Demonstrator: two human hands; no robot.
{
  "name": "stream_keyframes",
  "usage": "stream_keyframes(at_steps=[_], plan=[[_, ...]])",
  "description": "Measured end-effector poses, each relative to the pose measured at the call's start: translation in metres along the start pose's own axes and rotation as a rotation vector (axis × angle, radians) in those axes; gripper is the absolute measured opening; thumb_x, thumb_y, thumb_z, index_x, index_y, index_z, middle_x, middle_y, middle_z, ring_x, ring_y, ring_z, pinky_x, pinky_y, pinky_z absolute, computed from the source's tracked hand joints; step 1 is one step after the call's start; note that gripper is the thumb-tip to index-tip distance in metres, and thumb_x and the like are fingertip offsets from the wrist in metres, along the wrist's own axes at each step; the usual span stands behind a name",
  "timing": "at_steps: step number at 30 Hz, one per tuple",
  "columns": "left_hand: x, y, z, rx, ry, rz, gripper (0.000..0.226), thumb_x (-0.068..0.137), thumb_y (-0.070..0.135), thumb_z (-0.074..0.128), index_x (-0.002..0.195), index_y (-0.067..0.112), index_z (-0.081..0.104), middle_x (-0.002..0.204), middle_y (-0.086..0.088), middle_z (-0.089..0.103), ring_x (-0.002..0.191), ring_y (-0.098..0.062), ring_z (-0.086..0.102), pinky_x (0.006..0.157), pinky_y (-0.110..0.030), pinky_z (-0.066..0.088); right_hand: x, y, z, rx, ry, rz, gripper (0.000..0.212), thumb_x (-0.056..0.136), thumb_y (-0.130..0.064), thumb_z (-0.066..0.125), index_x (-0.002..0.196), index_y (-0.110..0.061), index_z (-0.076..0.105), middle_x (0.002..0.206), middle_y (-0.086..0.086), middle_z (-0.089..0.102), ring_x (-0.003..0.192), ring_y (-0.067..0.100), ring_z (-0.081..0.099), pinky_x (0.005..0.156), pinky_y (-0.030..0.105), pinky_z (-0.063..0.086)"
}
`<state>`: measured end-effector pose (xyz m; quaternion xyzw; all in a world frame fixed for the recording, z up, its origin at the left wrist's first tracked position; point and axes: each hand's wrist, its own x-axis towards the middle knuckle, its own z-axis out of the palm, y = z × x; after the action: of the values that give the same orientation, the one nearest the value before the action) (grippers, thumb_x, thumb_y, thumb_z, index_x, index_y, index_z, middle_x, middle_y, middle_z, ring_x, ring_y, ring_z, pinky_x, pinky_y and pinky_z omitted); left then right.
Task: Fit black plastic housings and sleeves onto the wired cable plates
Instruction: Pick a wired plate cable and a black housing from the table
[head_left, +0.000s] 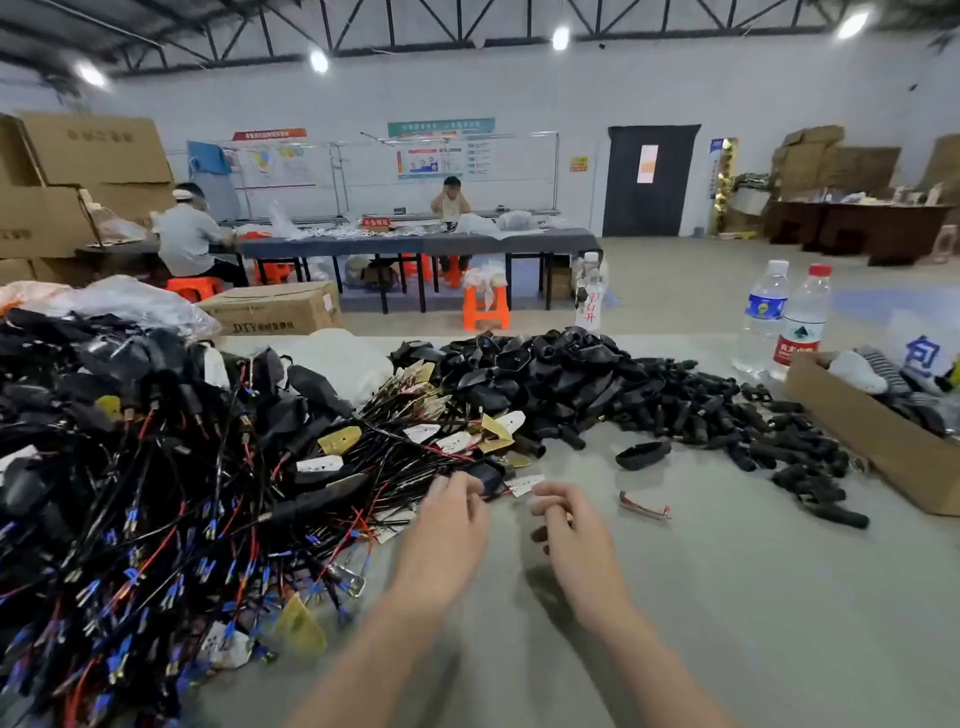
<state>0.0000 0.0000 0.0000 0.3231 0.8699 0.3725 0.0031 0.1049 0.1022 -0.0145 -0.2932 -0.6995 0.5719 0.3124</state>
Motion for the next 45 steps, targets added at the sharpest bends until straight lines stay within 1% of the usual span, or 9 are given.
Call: stream_keyframes(at_steps=[3, 8, 15, 20, 24, 27, 30, 37, 45], plan=[[0.028, -0.013, 0.006, 0.209, 0.101, -0.005, 0.03, 0.101, 0.028, 0.039, 0.123, 0.03, 0.059, 0.125, 0.005, 0.05, 0.102, -0.016, 0.057, 0.087, -0.037, 0.05, 0.006, 0.012, -0.003, 0.031, 0.023, -0.009, 0.035, 0.098, -0.008, 0.041, 0.097, -0.037, 0.062, 0.089, -0.015, 0.067, 0.071, 0.002, 0.063, 0.06, 0.013, 0.047], [0.05, -0.024, 0.026, 0.466, 0.104, -0.003, 0.032, 0.101, 0.03, 0.04, 0.126, 0.033, 0.059, 0.13, 0.002, 0.051, 0.117, -0.019, 0.047, 0.099, -0.032, 0.037, 0.012, 0.016, -0.01, 0.095, 0.03, 0.024, 0.039, 0.098, -0.007, 0.043, 0.094, -0.039, 0.064, 0.088, -0.017, 0.067, 0.069, 0.006, 0.065, 0.062, 0.02, 0.049], [0.035, -0.03, 0.045, 0.408, 0.224, 0.17, 0.025, 0.09, 0.016, 0.061, 0.113, 0.018, 0.071, 0.1, -0.005, 0.06, 0.092, -0.026, 0.057, 0.078, -0.039, 0.043, 0.018, 0.018, -0.011, 0.143, 0.029, 0.039, 0.033, 0.097, -0.005, 0.045, 0.098, -0.032, 0.065, 0.088, -0.016, 0.066, 0.069, 0.007, 0.065, 0.064, 0.022, 0.05], [0.032, -0.031, 0.046, 0.475, 0.162, 0.161, 0.035, 0.098, 0.028, 0.048, 0.131, 0.026, 0.061, 0.108, -0.001, 0.061, 0.1, -0.023, 0.054, 0.086, -0.037, 0.038, 0.017, 0.017, -0.01, 0.134, 0.019, 0.041, 0.028, 0.098, -0.012, 0.05, 0.098, -0.035, 0.065, 0.09, -0.012, 0.066, 0.071, 0.005, 0.066, 0.064, 0.022, 0.051], [0.02, -0.017, 0.039, 0.327, 0.216, 0.294, 0.031, 0.099, 0.025, 0.05, 0.123, 0.016, 0.067, 0.099, -0.002, 0.061, 0.091, -0.024, 0.055, 0.083, -0.039, 0.044, 0.016, 0.016, -0.009, 0.187, 0.024, 0.028, 0.018, 0.1, -0.025, 0.054, 0.103, -0.04, 0.064, 0.093, -0.016, 0.068, 0.078, 0.005, 0.067, 0.073, 0.029, 0.053], [0.002, 0.001, 0.043, 0.184, 0.176, 0.395, 0.044, 0.1, 0.035, 0.036, 0.127, 0.014, 0.065, 0.101, -0.001, 0.062, 0.094, -0.023, 0.056, 0.084, -0.041, 0.047, 0.016, 0.012, -0.01, 0.309, -0.003, 0.042, 0.017, 0.099, -0.034, 0.056, 0.113, -0.04, 0.063, 0.1, -0.019, 0.069, 0.084, 0.003, 0.07, 0.067, 0.016, 0.052], [-0.011, 0.014, 0.051, 0.194, 0.036, 0.483, 0.046, 0.102, 0.037, 0.032, 0.137, 0.016, 0.054, 0.114, 0.0, 0.059, 0.106, -0.023, 0.054, 0.093, -0.039, 0.045, 0.02, 0.01, -0.013, 0.352, 0.001, 0.07, 0.024, 0.098, -0.024, 0.058, 0.12, -0.034, 0.062, 0.115, -0.013, 0.065, 0.087, -0.005, 0.068, 0.066, 0.009, 0.05], [-0.018, 0.022, 0.048, 0.106, -0.071, 0.594, 0.045, 0.103, 0.031, 0.039, 0.147, 0.02, 0.043, 0.116, 0.003, 0.054, 0.11, -0.02, 0.051, 0.092, -0.036, 0.046, 0.028, 0.011, -0.02, 0.602, 0.03, 0.198, 0.023, 0.097, -0.014, 0.06, 0.108, -0.033, 0.07, 0.1, 0.01, 0.074, 0.093, 0.023, 0.07, 0.084, 0.04, 0.055], [-0.012, 0.017, 0.043, 0.052, 0.088, 0.662, 0.035, 0.099, 0.021, 0.047, 0.132, 0.018, 0.059, 0.109, 0.006, 0.065, 0.1, -0.017, 0.062, 0.084, -0.036, 0.052, 0.036, 0.015, -0.031, 0.745, 0.142, 0.249, 0.025, 0.099, -0.007, 0.054, 0.109, -0.025, 0.068, 0.088, 0.003, 0.077, 0.069, 0.014, 0.069, 0.061, 0.027, 0.048]])
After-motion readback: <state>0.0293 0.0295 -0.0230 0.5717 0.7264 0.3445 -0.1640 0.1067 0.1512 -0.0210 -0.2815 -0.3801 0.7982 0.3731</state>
